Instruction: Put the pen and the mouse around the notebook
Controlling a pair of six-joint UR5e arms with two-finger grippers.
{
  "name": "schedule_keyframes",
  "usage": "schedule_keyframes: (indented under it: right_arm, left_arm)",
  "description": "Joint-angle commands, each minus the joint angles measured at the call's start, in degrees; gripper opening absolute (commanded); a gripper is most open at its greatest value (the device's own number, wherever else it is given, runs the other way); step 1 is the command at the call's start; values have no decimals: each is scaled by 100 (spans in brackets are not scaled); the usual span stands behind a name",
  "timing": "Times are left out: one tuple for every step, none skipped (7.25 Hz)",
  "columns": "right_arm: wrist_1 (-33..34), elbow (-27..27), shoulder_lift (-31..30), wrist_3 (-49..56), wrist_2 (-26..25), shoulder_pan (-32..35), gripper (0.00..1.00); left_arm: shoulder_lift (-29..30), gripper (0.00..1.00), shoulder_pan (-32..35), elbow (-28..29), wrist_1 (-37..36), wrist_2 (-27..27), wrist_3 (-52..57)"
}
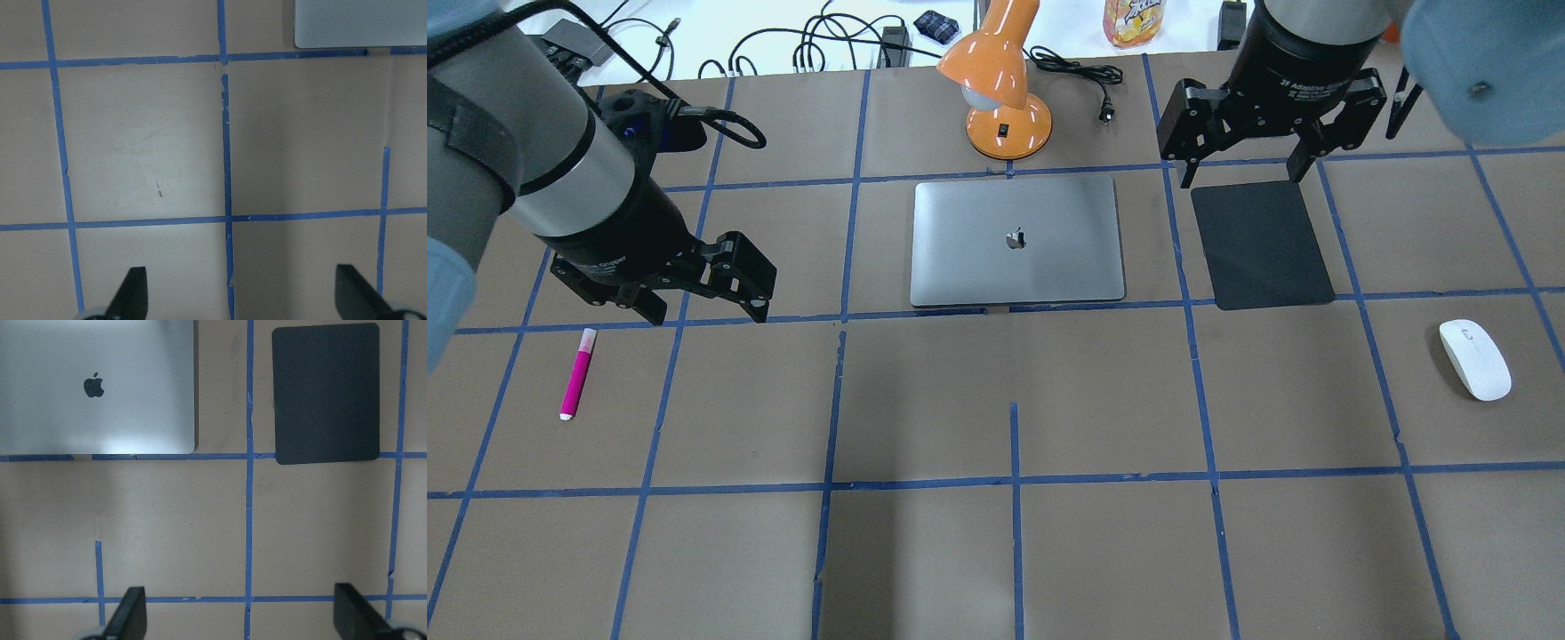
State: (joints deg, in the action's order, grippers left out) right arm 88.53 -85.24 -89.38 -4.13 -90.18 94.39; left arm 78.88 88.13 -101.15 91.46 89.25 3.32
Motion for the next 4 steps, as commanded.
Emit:
schedule_keyframes:
  right_arm:
    - [-3, -10, 0, 0, 0, 0, 100]
    - [-3, -10, 0, 0, 0, 0, 100]
    - [32, -19, 9, 0, 9, -26, 100]
    - [-2, -2, 17, 35, 0, -166, 100]
  left_arm:
    - [-57, 100, 2, -1, -5, 30, 10]
    - [-57, 100, 2, -1, 30, 31, 2]
    - [-83, 100, 2, 8, 74, 39, -7]
    - [-23, 100, 2, -1, 39, 31, -7]
